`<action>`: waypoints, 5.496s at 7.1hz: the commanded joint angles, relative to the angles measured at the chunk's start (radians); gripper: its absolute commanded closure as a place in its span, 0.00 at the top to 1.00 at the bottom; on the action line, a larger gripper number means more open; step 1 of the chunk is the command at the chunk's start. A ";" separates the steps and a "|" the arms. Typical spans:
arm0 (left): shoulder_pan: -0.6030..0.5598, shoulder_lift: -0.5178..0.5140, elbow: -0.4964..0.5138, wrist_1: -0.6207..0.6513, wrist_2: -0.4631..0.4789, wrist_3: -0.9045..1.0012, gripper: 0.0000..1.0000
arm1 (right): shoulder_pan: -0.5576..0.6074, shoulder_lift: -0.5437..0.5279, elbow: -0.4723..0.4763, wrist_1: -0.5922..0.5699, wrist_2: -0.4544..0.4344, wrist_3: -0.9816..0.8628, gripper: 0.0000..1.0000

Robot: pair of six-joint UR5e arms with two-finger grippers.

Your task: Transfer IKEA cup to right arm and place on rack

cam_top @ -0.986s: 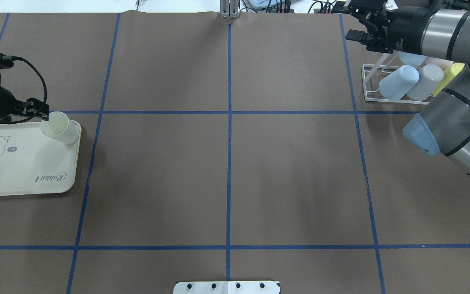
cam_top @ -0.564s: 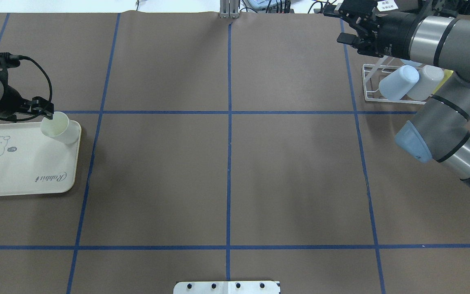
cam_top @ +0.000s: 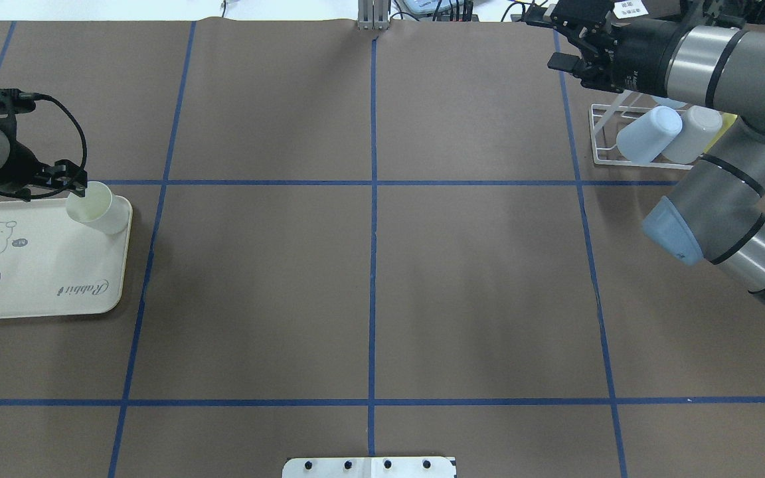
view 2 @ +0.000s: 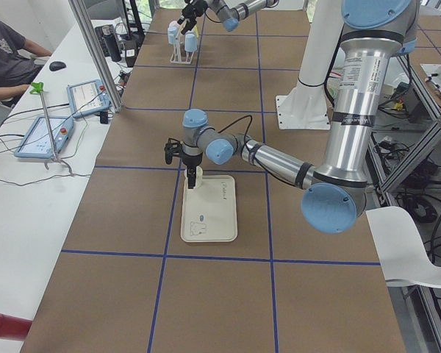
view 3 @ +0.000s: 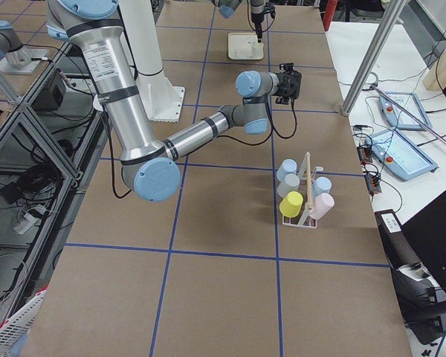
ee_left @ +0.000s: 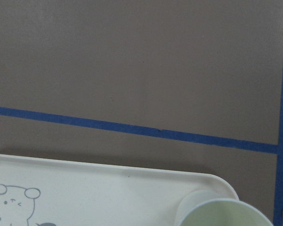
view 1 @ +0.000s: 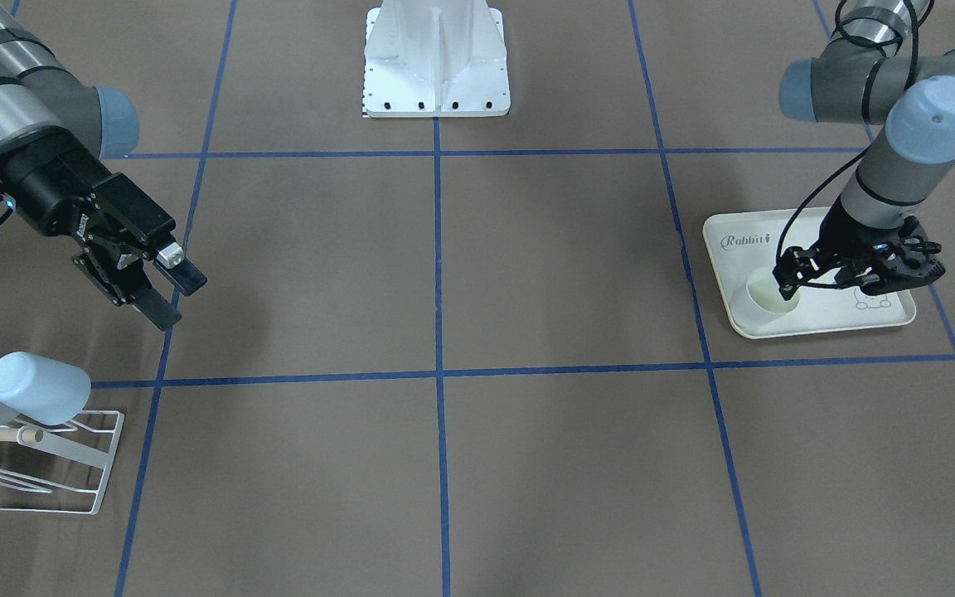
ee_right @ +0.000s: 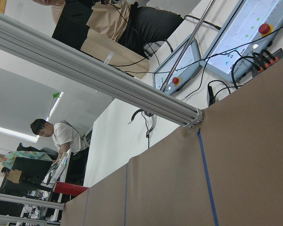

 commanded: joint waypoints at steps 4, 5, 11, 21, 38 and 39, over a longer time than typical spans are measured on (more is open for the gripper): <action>0.022 0.000 0.007 0.002 0.000 -0.009 0.87 | 0.000 0.000 -0.005 0.002 0.001 0.000 1.00; 0.030 0.000 0.007 0.002 0.000 -0.009 0.87 | 0.000 0.000 -0.005 0.002 0.001 0.000 1.00; 0.054 -0.006 0.020 0.002 0.000 -0.009 0.62 | 0.000 0.000 -0.005 0.003 0.001 -0.001 1.00; -0.160 -0.016 -0.246 0.245 -0.230 -0.066 0.00 | -0.002 0.020 0.002 -0.003 0.001 0.023 1.00; 0.617 -0.155 -0.242 -1.086 0.854 -1.204 0.00 | -0.239 0.141 0.130 0.006 -0.011 0.456 1.00; 0.633 -0.181 -0.239 -1.086 0.856 -1.185 0.00 | -0.258 0.150 0.128 0.006 -0.019 0.456 1.00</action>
